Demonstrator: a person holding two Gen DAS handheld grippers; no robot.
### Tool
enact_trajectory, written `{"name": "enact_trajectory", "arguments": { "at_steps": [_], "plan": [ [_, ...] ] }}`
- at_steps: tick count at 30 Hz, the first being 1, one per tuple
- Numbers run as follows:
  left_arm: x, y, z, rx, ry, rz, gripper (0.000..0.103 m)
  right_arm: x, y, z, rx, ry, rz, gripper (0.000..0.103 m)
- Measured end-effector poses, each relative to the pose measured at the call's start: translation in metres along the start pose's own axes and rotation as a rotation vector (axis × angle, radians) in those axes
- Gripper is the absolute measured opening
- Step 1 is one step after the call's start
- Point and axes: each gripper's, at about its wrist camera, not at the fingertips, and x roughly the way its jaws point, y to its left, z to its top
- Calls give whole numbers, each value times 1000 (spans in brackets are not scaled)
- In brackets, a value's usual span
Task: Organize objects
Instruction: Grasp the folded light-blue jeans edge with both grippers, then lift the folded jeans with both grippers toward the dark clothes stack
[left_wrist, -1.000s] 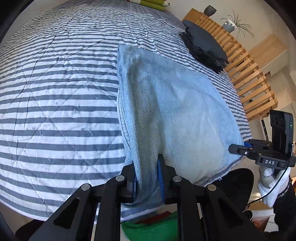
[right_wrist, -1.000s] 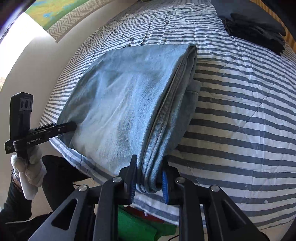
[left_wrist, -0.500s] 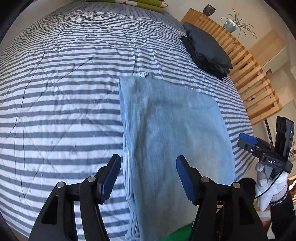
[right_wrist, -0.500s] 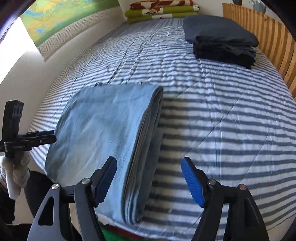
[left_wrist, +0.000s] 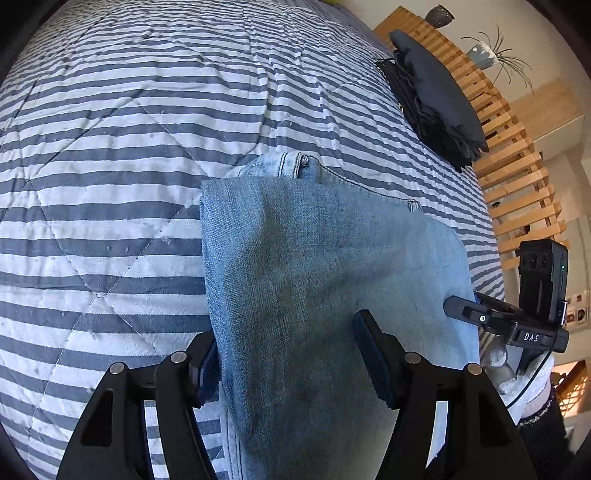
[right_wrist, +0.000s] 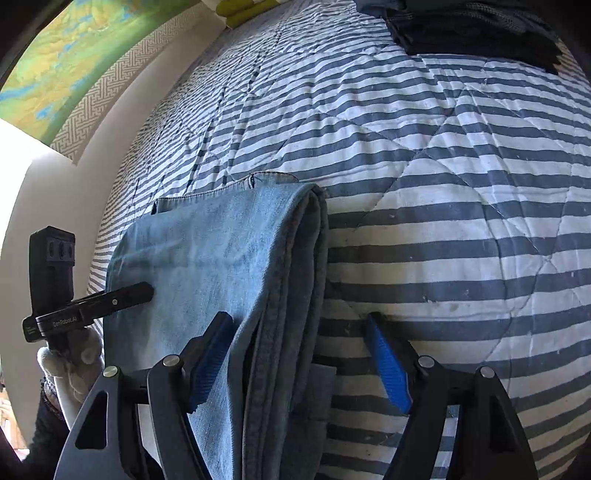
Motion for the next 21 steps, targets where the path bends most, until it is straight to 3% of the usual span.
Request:
{"name": "enact_trajectory", "arguments": {
  "at_steps": [3,4,5,10,13,15,21],
  "plan": [
    [5,0,4,6,6,-7,68,7,7,3,-28,15,44,65],
    [4,0,3,5,5,-4,68,10,10,5,-40,17,50,53],
    [5,-1,3,8,2,-2,67,13,11,6,-36,25,69,49],
    [2,-6,-3,39,-21,33,65,16,14,8,-26,8,76,46],
    [3,-3,-7,11,-58,31,72,16,14,8,-38,13,70,46],
    [4,-6,-7,17,-68,71,79,17,12,9,-15,18,76,47],
    [6,-9,-10,25,-96,111,82,16,20,5,-56,-9,13,48]
  ]
}}
